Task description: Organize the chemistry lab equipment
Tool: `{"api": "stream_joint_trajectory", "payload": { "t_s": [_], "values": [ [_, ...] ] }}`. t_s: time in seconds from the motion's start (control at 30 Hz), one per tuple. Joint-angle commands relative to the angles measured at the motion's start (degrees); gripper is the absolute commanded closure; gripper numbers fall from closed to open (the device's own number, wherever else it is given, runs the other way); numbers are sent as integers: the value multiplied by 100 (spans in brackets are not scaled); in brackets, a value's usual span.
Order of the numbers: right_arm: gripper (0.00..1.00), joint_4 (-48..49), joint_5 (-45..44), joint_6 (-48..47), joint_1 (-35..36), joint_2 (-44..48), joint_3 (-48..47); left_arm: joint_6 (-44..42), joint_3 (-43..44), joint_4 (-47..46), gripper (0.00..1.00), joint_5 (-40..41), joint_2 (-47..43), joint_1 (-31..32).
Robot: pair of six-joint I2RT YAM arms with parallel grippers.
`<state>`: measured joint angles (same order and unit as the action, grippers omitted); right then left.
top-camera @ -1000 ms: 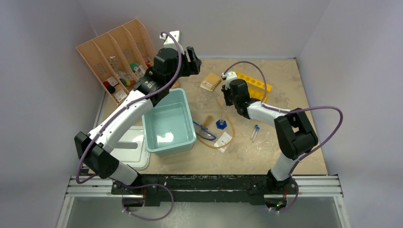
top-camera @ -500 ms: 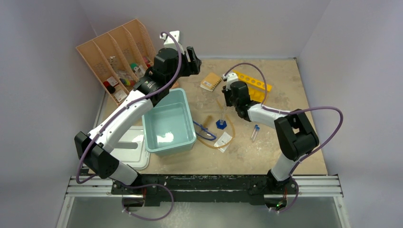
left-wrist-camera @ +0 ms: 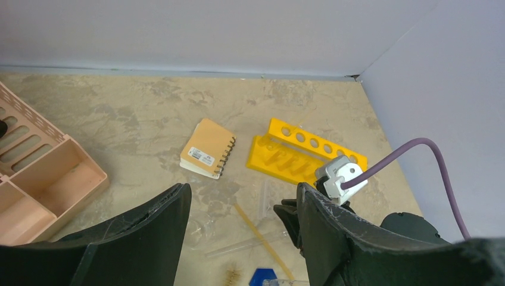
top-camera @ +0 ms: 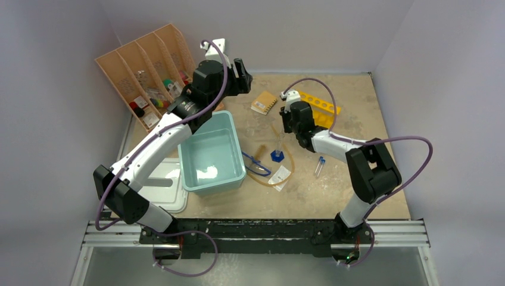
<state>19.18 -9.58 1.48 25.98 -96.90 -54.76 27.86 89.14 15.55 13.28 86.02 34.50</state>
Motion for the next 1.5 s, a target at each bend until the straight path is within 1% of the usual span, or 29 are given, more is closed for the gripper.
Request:
{"api": "stream_joint_trajectory", "payload": {
  "t_s": [0.0, 0.07, 0.23, 0.4, 0.6, 0.77, 0.97, 1.23, 1.33, 1.47],
  "values": [
    [84, 337, -32, -20, 9, 28, -48, -87, 9, -184, 35, 15, -93, -14],
    [84, 503, 65, -117, 11, 11, 69, -94, 3, -181, 35, 25, -102, -16],
    [83, 577, 82, -121, 11, -35, 181, -96, -11, -175, 35, 34, -112, -14],
    [82, 543, 42, -122, 8, -133, 172, -96, -11, -184, 35, 26, -103, -14],
    [78, 521, 29, -121, 10, -193, 155, -105, -9, -184, 35, 21, -103, -16],
    [77, 390, 31, -121, 12, -202, 52, -130, 0, -179, 35, 26, -103, -14],
    [78, -274, 127, 94, 11, -391, -346, -155, 5, -160, 35, 34, -103, -14],
    [81, -758, 211, 138, 10, -505, -811, -227, 17, -136, 35, 52, -112, -14],
    [83, -1110, 246, 102, 6, -591, -1082, -258, 24, -121, 35, 60, -112, -14],
    [84, -1626, 298, 31, 13, -747, -1464, -309, 24, -89, 35, 93, -129, -14]
  ]
}}
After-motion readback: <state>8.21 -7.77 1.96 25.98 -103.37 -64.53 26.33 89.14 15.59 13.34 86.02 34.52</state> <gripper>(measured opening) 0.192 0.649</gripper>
